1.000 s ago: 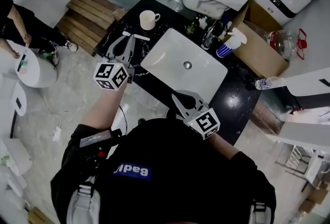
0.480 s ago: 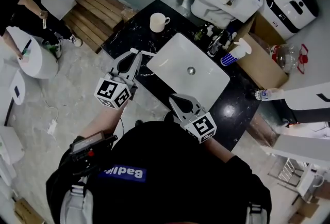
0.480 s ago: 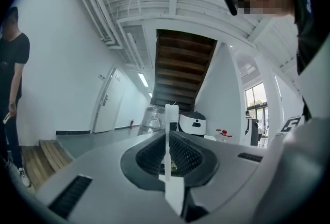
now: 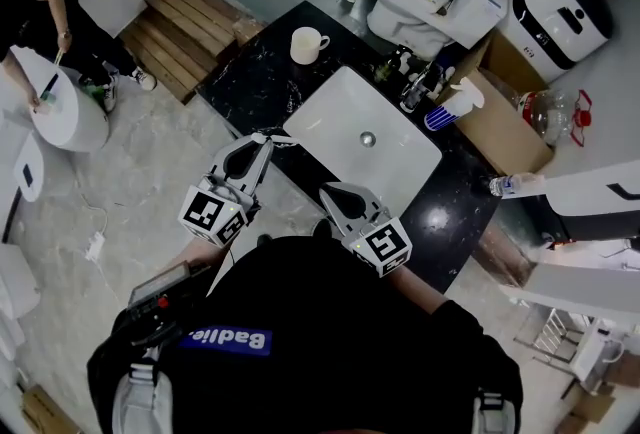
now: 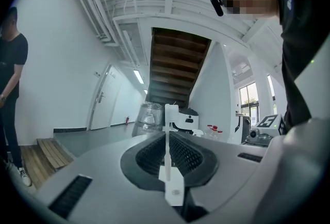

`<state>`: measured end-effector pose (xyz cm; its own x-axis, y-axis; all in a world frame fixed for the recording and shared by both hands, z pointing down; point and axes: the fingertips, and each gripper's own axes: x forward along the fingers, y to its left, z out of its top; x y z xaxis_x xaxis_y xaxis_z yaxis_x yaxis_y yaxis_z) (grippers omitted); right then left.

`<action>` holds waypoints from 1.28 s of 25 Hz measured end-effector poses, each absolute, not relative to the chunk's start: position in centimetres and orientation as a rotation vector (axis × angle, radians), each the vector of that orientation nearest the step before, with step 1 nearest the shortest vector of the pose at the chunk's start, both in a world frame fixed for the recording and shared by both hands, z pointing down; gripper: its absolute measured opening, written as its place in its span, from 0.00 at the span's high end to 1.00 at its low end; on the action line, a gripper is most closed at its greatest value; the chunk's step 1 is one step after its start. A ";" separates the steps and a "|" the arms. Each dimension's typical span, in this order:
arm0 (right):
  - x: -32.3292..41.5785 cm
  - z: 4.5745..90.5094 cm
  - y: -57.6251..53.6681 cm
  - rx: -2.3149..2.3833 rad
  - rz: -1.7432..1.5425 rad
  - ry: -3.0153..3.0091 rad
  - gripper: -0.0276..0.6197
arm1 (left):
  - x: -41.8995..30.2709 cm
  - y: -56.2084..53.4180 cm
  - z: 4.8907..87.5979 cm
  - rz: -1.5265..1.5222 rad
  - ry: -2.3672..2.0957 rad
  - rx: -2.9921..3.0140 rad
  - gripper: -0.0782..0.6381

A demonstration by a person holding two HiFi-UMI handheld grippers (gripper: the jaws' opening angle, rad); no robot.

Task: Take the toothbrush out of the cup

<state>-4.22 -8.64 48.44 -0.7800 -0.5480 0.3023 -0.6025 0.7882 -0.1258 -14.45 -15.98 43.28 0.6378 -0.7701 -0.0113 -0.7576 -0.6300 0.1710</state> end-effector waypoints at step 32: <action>-5.3 47.9 -7.9 0.890 0.279 -2.760 0.94 | -13.2 -8.5 45.1 0.025 -1.113 2.742 0.85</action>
<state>-5.26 -7.86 47.90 -0.7899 -0.5496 0.2720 -0.5929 0.7978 -0.1097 -13.16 -8.54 45.09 0.7192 -0.6898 0.0837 -0.6928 -0.7027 0.1617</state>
